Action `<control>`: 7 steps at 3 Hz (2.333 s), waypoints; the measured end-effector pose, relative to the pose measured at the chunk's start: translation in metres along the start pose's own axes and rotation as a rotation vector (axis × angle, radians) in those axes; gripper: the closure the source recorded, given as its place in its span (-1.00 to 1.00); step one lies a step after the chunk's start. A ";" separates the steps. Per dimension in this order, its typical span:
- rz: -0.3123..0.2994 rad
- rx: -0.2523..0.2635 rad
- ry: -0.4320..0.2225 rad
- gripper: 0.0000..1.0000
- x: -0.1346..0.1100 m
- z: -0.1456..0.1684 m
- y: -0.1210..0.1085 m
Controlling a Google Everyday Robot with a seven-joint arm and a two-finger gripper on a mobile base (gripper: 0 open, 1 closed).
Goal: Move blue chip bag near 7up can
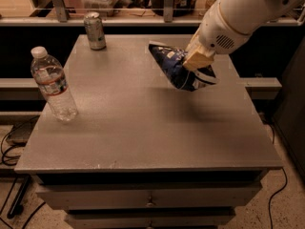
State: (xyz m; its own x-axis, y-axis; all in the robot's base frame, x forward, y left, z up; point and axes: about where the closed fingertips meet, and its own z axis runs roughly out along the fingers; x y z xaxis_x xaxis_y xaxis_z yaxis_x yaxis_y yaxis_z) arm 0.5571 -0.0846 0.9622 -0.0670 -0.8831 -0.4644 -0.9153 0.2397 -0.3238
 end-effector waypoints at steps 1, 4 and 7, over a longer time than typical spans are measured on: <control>-0.013 0.034 -0.084 1.00 -0.029 0.033 -0.031; -0.003 -0.006 -0.268 0.50 -0.105 0.163 -0.130; 0.043 -0.040 -0.392 -0.90 -0.137 0.194 -0.167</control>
Offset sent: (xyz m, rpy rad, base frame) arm 0.1687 0.1074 -0.0185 0.2084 -0.1009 0.1125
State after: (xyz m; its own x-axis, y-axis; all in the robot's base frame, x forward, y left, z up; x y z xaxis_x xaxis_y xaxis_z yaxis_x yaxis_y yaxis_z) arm 0.7958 0.0747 0.9195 0.0447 -0.6497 -0.7589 -0.9301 0.2502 -0.2690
